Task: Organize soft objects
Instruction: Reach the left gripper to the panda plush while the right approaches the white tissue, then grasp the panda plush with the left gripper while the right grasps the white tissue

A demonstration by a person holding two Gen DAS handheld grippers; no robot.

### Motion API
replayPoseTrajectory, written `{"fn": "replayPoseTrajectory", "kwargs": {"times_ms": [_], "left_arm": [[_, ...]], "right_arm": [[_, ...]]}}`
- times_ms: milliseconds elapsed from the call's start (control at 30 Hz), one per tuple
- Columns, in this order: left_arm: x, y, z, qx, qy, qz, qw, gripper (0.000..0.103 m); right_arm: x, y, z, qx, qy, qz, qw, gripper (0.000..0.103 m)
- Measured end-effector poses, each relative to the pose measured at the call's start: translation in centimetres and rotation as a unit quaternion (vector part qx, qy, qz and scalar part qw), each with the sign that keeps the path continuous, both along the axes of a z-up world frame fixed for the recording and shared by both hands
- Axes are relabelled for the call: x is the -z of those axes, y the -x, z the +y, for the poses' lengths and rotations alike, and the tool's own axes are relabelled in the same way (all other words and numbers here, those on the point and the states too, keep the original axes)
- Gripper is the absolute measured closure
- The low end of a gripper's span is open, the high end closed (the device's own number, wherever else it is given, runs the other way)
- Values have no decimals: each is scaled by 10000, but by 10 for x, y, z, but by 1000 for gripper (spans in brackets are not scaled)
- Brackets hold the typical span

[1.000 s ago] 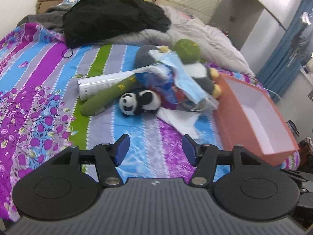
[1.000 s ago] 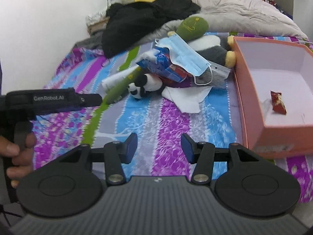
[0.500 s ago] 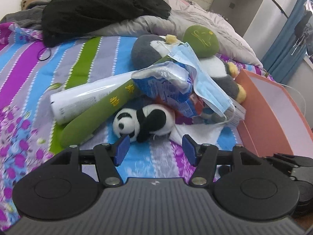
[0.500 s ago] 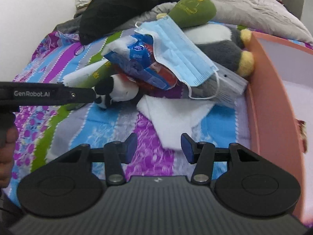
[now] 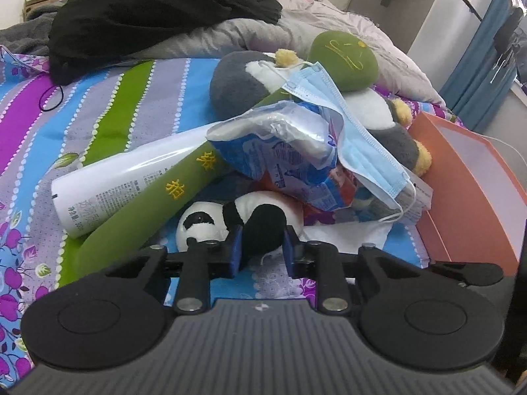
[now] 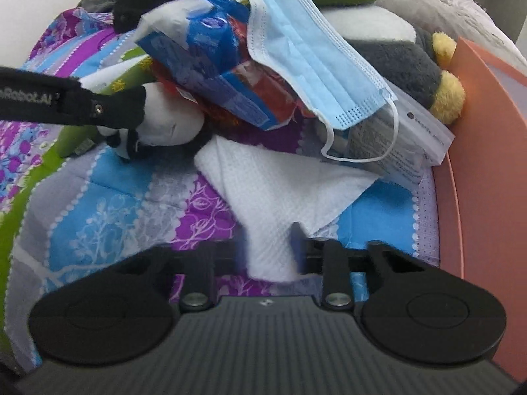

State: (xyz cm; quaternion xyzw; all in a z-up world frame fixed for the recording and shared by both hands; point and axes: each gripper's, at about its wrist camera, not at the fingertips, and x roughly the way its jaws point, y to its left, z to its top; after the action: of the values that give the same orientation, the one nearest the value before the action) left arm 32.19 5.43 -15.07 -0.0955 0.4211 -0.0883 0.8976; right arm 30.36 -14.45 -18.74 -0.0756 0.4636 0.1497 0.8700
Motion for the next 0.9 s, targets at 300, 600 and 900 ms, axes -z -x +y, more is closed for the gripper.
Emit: {"fn": "replayPoseTrajectory", "kwargs": {"times_ms": [300, 600, 900], "left_arm": [[-12, 39, 9, 29, 69, 126, 9999, 76], [-24, 113, 12, 42, 206, 324, 9993, 76], [-21, 182, 7, -138, 378, 491, 9980, 75]], "right_arm": [[-26, 32, -10, 296, 51, -117, 9995, 97], [-48, 96, -11, 222, -83, -77, 9997, 97], [-47, 156, -13, 143, -115, 120, 9998, 97]]}}
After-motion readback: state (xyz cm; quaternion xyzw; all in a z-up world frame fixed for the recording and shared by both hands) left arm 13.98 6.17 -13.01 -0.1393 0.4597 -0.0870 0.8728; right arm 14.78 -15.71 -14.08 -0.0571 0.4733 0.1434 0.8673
